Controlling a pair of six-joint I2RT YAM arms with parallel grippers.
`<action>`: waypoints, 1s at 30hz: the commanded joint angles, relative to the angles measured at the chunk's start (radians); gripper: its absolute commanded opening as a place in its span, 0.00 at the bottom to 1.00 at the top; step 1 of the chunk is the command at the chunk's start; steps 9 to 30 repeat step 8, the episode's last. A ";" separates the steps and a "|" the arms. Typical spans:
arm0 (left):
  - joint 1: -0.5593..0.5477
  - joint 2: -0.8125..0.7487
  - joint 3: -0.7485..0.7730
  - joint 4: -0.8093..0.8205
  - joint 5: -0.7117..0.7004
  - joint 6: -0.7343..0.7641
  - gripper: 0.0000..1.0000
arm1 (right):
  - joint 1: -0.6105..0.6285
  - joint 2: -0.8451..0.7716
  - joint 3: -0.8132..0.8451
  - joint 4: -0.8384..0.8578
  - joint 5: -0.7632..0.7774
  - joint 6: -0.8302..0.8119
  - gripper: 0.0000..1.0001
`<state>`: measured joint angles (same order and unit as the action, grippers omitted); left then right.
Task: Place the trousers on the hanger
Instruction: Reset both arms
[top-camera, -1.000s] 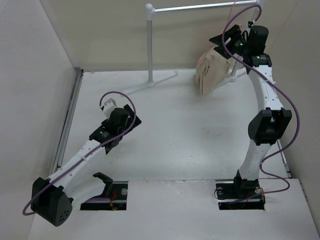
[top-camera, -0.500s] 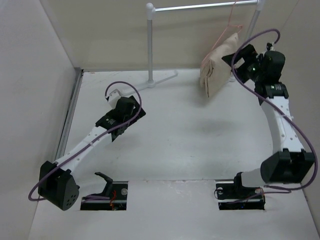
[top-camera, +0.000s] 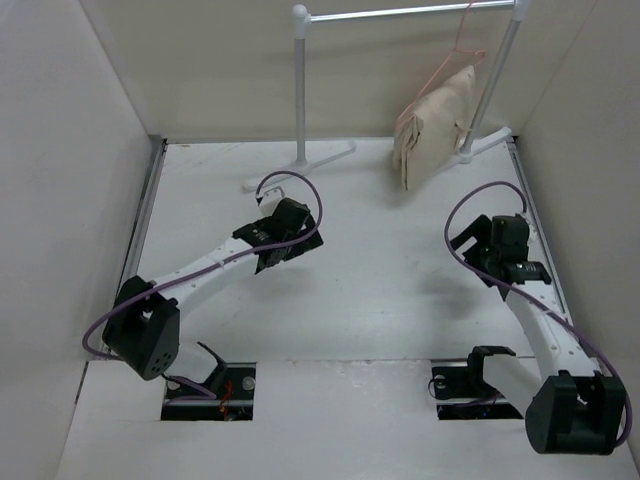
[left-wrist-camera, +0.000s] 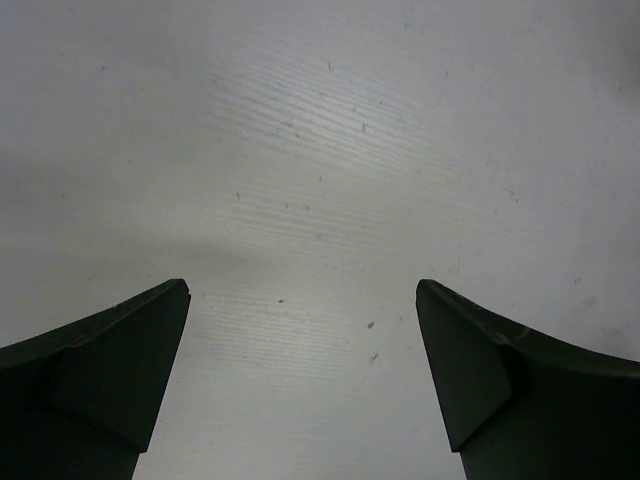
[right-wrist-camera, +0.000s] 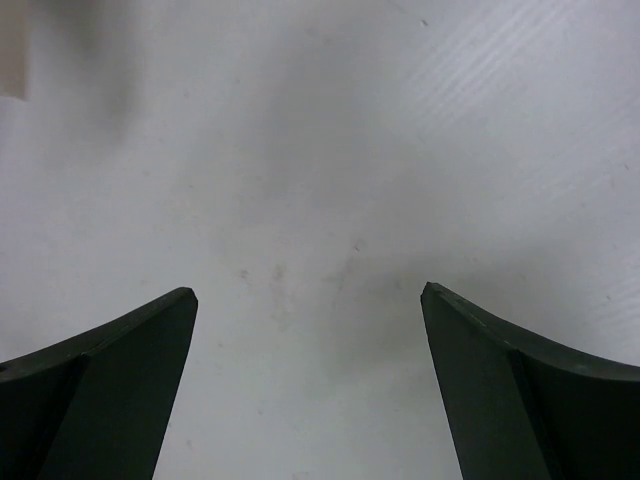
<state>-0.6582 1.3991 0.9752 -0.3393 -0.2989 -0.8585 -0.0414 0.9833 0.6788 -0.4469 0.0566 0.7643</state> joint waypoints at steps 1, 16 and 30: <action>-0.017 0.026 0.042 0.017 0.029 -0.001 1.00 | 0.016 -0.060 -0.037 -0.024 0.072 -0.013 1.00; -0.042 0.078 0.065 0.011 0.050 0.006 1.00 | 0.033 -0.090 -0.029 -0.039 0.061 -0.002 1.00; -0.042 0.078 0.065 0.011 0.050 0.006 1.00 | 0.033 -0.090 -0.029 -0.039 0.061 -0.002 1.00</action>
